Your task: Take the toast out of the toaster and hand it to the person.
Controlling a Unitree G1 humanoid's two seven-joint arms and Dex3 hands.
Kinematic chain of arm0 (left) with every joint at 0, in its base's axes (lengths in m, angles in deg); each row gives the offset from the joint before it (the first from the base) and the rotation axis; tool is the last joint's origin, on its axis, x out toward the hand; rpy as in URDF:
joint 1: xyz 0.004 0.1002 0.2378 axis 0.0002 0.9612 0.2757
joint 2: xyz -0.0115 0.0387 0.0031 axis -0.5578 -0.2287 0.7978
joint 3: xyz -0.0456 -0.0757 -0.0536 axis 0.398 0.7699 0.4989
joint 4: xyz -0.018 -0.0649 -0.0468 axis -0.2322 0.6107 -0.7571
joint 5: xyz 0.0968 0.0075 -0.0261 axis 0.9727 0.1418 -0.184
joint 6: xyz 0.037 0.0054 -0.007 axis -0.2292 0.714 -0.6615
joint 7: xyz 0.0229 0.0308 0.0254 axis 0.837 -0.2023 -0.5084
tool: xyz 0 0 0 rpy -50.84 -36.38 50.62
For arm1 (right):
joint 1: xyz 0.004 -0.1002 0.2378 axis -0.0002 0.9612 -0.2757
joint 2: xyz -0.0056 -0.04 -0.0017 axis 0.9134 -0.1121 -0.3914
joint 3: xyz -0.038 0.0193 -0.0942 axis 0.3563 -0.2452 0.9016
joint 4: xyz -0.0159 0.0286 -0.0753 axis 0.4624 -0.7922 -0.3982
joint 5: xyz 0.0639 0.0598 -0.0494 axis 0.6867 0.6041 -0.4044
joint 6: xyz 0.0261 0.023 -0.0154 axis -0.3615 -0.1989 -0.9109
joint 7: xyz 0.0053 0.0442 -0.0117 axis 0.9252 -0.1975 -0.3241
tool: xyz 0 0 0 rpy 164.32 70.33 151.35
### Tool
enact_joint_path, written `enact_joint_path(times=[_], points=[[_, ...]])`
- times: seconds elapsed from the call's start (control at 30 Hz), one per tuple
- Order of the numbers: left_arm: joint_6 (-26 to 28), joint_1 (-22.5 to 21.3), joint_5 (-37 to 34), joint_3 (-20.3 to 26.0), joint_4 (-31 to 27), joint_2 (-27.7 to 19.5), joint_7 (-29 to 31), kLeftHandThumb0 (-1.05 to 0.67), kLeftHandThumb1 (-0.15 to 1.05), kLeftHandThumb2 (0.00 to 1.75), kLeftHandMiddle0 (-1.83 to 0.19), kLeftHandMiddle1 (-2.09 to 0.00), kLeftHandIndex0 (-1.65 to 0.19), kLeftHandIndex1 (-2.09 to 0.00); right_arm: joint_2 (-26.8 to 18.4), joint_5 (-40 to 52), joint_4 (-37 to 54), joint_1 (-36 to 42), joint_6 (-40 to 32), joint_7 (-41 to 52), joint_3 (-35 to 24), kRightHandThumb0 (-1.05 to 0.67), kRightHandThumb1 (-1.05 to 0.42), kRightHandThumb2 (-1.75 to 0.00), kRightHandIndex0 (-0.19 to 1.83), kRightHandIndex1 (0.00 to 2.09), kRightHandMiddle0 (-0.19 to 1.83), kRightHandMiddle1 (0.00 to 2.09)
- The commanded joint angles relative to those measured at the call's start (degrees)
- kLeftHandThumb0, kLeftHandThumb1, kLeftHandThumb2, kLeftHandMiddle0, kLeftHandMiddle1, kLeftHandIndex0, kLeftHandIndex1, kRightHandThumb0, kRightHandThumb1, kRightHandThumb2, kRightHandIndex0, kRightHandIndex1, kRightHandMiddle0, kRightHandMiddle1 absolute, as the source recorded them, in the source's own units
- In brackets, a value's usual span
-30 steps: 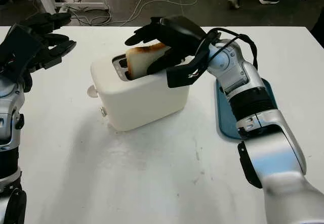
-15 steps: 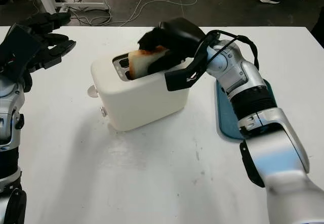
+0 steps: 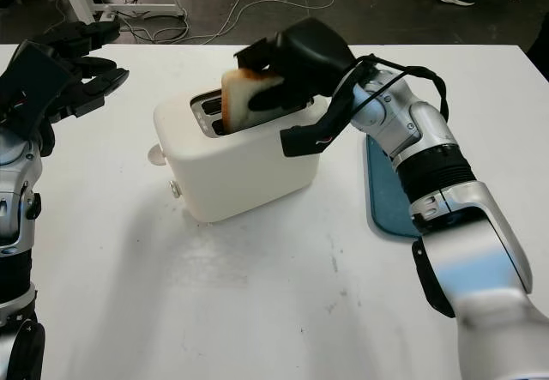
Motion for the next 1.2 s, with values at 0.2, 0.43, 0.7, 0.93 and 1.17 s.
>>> enact_joint_path(times=[0.2, 0.43, 0.7, 0.93, 1.17], points=[[-0.6, 0.3, 0.0, 0.1, 0.1, 0.0, -0.4, -0.26, 0.92, 0.16, -0.23, -0.82, -0.58, -0.01, 0.4, 14.5, -10.1, -7.0, 0.0, 4.6, -9.2, -0.43, -0.92, -0.38, 0.96, 1.75, 0.71, 1.75], [-0.1, 0.5, 0.0, 0.0, -0.3, -0.1, -0.4, -0.24, 0.92, 0.18, -0.23, -0.82, -0.58, -0.01, -0.3, 18.8, -16.3, -10.9, -4.5, 2.6, -14.8, -0.53, -0.92, -0.39, 1.03, 1.75, 0.79, 1.75], [0.0, 0.6, -0.1, 0.0, -0.5, -0.1, -0.4, -0.24, 0.92, 0.19, -0.22, -0.80, -0.57, -0.01, 0.9, 23.3, -20.6, -12.0, -14.0, -1.0, -19.6, -0.55, -0.92, -0.39, 1.13, 1.75, 0.90, 1.75], [0.1, 0.6, 0.4, -0.2, -0.5, -0.1, -0.6, -0.24, 0.92, 0.18, -0.23, -0.80, -0.57, -0.01, 2.9, 23.3, -24.9, -10.8, -18.5, -9.3, -20.9, -0.39, -0.92, -0.42, 1.11, 1.75, 0.89, 1.75], [0.4, 0.7, 0.1, -0.1, -0.7, 0.0, -0.6, -0.26, 0.92, 0.18, -0.23, -0.79, -0.57, -0.01, 4.8, 21.8, -29.6, -9.2, -21.0, -17.3, -20.0, -0.21, -0.92, -0.42, 0.92, 1.75, 0.62, 1.75]])
